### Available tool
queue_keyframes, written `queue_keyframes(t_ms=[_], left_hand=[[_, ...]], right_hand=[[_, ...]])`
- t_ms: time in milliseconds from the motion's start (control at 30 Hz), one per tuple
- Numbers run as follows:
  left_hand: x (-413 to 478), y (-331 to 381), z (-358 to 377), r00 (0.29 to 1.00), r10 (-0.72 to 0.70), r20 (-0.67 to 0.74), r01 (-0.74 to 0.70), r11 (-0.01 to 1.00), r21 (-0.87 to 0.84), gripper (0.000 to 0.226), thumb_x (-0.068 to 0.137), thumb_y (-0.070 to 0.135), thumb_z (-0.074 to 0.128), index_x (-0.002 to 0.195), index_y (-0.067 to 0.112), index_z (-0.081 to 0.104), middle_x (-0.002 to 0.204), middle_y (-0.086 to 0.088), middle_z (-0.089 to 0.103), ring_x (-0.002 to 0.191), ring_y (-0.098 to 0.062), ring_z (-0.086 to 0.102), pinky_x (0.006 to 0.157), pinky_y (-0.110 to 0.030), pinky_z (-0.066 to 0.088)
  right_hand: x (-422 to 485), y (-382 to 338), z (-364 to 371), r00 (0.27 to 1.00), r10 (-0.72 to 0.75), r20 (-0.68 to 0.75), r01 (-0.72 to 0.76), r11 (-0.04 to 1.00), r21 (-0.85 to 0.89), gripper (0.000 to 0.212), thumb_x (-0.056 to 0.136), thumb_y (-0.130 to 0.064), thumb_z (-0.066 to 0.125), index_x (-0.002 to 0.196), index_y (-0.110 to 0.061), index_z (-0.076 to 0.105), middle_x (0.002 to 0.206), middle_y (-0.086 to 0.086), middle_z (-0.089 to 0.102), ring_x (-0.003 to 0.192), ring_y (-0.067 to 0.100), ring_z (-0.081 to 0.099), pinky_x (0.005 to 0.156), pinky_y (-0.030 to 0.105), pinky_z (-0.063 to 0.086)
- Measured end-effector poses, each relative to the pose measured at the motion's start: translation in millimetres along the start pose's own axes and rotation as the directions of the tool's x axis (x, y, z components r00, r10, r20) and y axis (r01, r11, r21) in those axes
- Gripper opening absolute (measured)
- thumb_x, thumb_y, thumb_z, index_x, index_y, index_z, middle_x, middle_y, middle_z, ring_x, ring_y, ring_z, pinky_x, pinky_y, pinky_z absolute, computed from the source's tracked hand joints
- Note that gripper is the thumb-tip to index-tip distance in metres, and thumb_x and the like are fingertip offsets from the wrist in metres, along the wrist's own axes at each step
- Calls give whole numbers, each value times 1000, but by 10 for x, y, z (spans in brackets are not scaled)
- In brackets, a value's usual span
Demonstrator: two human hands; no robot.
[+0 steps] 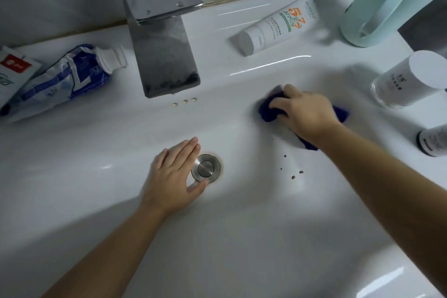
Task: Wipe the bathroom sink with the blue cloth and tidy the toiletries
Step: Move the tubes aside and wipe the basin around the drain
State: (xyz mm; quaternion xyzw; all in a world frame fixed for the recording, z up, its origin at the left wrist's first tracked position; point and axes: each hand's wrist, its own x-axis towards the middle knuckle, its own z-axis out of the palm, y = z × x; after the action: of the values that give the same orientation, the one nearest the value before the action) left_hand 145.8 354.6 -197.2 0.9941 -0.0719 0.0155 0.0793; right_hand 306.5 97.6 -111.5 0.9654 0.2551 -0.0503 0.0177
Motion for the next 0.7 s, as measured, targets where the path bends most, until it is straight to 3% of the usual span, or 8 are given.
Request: queue_keyframes(t_ms=[67,167,267,400,467,567,633,700], left_hand=[[4,-9,12,1000,11,-12,-11,1000,4,68,84,57,36,132,12,51,144,1,40,131,-12,35,102,-37,29],[-5,-17,18,1000,12,-22,-12,1000,-2,68,80,55,41,131,12,52,144,1,40,130,-13,37,101,-38,31],[1,-24,34,999,24,-36,-24,1000,5,68,80,55,42,130,11,53,144,1,41,130,-13,38,101,-37,31],[1,-24,67,998,14,-56,-14,1000,3,68,79,55,44,131,12,53,143,1,42,129,-12,38,102,-36,29],[8,-31,72,997,22,-73,-21,1000,6,68,79,55,44,130,11,53,143,1,42,129,-13,39,101,-36,30],[5,-23,55,997,30,-72,-29,1000,7,67,80,55,43,129,10,53,142,0,43,128,-15,41,100,-37,31],[11,-7,54,998,20,-67,-20,1000,4,68,80,55,42,129,10,54,142,-1,43,128,-15,41,100,-37,31],[6,-1,53,998,9,-63,-9,1000,-1,68,79,55,43,129,10,54,142,-1,43,128,-15,41,100,-38,31]], right_hand=[[-161,80,148,999,-39,-7,39,999,3,32,90,-21,53,122,-19,57,114,14,50,85,37,56,63,40,46],[-655,-182,396,975,-220,13,211,951,228,35,76,-19,69,110,-15,62,100,12,60,71,32,62,54,32,48],[-719,-152,512,899,-437,-38,437,885,157,34,69,-23,69,102,-18,60,88,9,63,60,28,61,44,26,45],[-50,-128,452,978,-51,-202,70,994,84,26,74,-12,68,99,-9,61,85,18,59,55,36,56,43,35,44],[-255,-240,581,962,-179,-205,208,970,129,26,79,-24,54,103,-14,56,88,16,59,57,35,57,43,34,46],[-889,-179,655,806,-582,-106,591,784,191,31,80,-34,47,107,-19,48,95,5,52,62,29,60,43,27,47],[-791,-44,590,769,-632,-94,639,758,135,29,81,-31,47,106,-17,49,94,6,52,64,29,59,44,28,48],[-418,-58,557,881,-454,-132,462,886,36,29,81,-29,49,106,-14,51,91,13,58,62,34,59,47,32,48]])
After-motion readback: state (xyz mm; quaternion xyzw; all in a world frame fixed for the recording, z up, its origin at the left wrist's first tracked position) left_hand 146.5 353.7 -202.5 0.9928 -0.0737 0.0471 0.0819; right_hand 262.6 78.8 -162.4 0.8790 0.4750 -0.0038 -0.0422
